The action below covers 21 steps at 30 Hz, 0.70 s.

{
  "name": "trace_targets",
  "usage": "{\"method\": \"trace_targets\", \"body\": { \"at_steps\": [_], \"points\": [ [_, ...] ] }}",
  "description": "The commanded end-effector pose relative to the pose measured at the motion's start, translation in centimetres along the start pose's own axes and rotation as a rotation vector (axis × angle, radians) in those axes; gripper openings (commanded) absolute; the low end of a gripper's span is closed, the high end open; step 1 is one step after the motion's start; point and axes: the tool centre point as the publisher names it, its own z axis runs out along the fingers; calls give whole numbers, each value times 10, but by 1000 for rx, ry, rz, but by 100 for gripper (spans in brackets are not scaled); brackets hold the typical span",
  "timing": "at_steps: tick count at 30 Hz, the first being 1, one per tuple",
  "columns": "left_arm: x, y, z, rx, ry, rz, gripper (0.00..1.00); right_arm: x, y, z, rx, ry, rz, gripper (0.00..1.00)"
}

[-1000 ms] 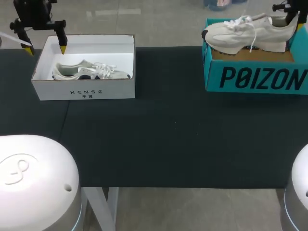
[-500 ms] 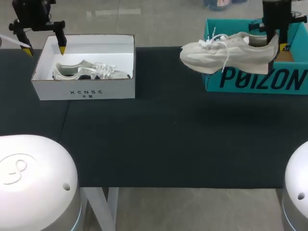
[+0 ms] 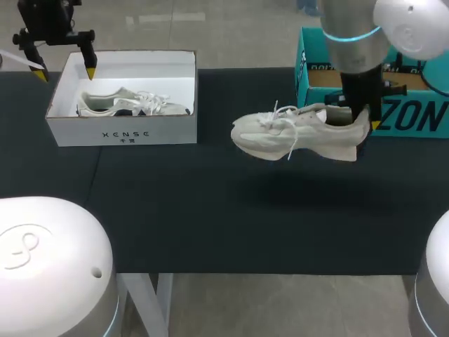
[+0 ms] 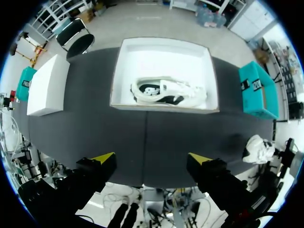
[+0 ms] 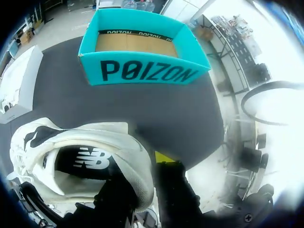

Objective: Take the shoe out of the shoebox, open the shoe tongue, remove and reinsert the insole, then place the shoe into the shoebox

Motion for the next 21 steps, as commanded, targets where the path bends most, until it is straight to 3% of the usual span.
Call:
{"method": "trace_targets", "body": {
  "at_steps": [1,10,15,21],
  "points": [
    [0,1,0,1,-1,0,100,25,-5,14,0,-36,11,0],
    [0,1,0,1,-1,0,100,65,-25,53,-25,-57,-12,0],
    [0,1,0,1,-1,0,100,80,-40,64,-51,-60,-53,0],
    [0,1,0,1,-1,0,100,95,-50,84,-29,-70,-73,0]
  ]
}}
